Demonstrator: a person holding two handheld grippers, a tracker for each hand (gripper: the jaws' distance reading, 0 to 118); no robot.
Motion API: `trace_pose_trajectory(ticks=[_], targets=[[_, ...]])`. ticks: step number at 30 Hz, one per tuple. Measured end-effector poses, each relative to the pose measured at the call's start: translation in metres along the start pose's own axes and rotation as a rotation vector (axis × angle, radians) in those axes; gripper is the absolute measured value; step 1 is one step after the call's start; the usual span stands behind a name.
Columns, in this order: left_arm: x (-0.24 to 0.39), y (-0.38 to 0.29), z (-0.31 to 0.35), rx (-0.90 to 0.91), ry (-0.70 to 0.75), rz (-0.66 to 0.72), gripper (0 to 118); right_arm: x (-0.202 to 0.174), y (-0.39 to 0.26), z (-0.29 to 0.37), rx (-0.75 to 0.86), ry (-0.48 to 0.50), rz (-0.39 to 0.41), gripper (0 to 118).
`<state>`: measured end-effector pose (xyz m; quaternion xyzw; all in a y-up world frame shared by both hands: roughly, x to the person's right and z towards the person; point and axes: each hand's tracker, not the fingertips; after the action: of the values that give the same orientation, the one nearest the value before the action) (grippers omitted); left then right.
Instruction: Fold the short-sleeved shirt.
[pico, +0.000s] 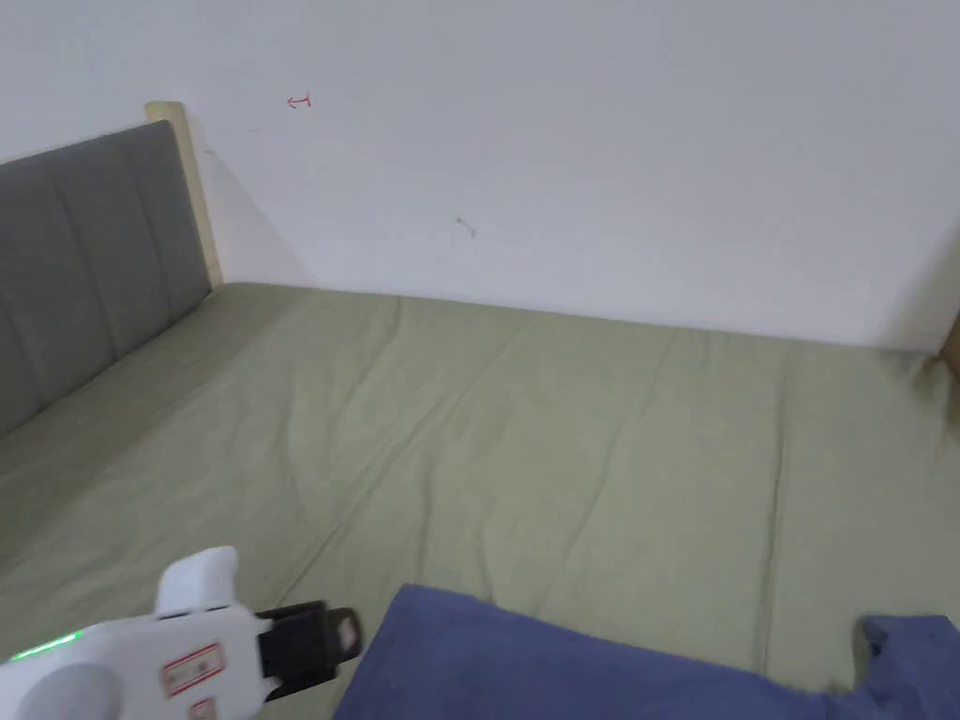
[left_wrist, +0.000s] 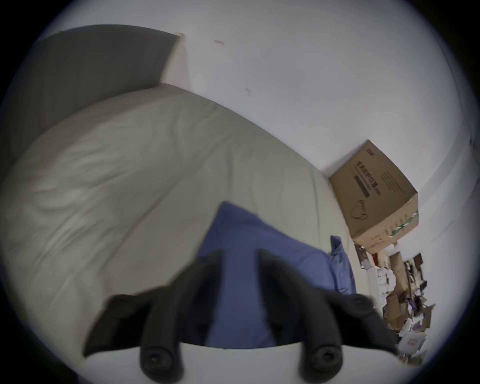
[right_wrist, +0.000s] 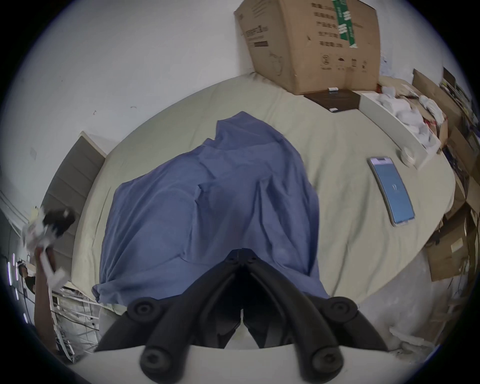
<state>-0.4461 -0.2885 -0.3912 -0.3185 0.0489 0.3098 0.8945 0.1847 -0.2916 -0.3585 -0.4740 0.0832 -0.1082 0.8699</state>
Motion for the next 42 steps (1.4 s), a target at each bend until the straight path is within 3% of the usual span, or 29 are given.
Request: trace_pose_trajectory(ticks=[1, 3, 8, 9, 10, 11, 19, 20, 22, 23, 24, 28, 33, 36, 37, 39, 40, 41, 42], targets=[[0.003, 0.012, -0.032, -0.037, -0.002, 0.007, 82, -0.002, 0.006, -0.003, -0.002, 0.000, 0.003, 0], [0.008, 0.030, -0.084, -0.140, 0.032, -0.012, 82, -0.005, 0.016, -0.005, -0.012, 0.003, 0.000, 0], [0.019, 0.044, -0.172, -0.251, 0.217, -0.250, 80, -0.001, 0.034, -0.007, -0.028, -0.059, 0.011, 0], [0.020, 0.043, -0.182, -0.284, 0.252, -0.272, 61, 0.001, 0.036, -0.007, -0.035, -0.071, 0.011, 0], [0.020, 0.041, -0.192, -0.333, 0.267, -0.286, 32, 0.006, 0.038, -0.007, -0.038, -0.082, 0.013, 0], [0.020, 0.037, -0.197, -0.400, 0.273, -0.298, 10, 0.009, 0.040, -0.007, -0.041, -0.092, 0.015, 0], [0.017, 0.009, -0.188, -0.437, 0.205, -0.278, 5, 0.028, 0.081, -0.024, -0.018, -0.119, 0.027, 0], [0.017, 0.010, -0.189, -0.434, 0.203, -0.276, 5, 0.028, 0.090, -0.026, 0.010, -0.123, 0.035, 11], [0.017, 0.008, -0.197, -0.448, 0.224, -0.269, 5, 0.024, 0.109, -0.033, 0.077, -0.123, 0.050, 83], [0.020, 0.006, -0.200, -0.450, 0.248, -0.285, 5, 0.025, 0.119, -0.041, 0.098, -0.119, 0.048, 103], [0.032, 0.003, -0.198, -0.457, 0.271, -0.319, 5, 0.027, 0.127, -0.050, 0.094, -0.119, 0.043, 104], [0.055, -0.006, -0.202, -0.477, 0.338, -0.480, 5, 0.038, 0.163, -0.105, 0.015, -0.130, 0.000, 104], [0.049, 0.001, -0.207, -0.492, 0.336, -0.424, 5, 0.043, 0.194, -0.164, -0.051, -0.183, 0.006, 104], [0.045, -0.001, -0.208, -0.486, 0.328, -0.444, 5, 0.048, 0.204, -0.197, -0.134, -0.235, 0.061, 100], [0.045, -0.002, -0.208, -0.479, 0.331, -0.449, 5, 0.047, 0.205, -0.208, -0.152, -0.264, 0.082, 89], [0.047, -0.005, -0.207, -0.466, 0.339, -0.463, 5, 0.044, 0.204, -0.222, -0.207, -0.311, 0.125, 38], [0.046, -0.007, -0.209, -0.456, 0.352, -0.471, 5, 0.040, 0.202, -0.226, -0.237, -0.271, 0.148, 25], [0.047, -0.010, -0.209, -0.440, 0.370, -0.476, 5, 0.034, 0.199, -0.224, -0.220, -0.232, 0.156, 3], [0.050, -0.012, -0.208, -0.423, 0.387, -0.475, 5, 0.027, 0.199, -0.217, -0.192, -0.271, 0.194, 3]])
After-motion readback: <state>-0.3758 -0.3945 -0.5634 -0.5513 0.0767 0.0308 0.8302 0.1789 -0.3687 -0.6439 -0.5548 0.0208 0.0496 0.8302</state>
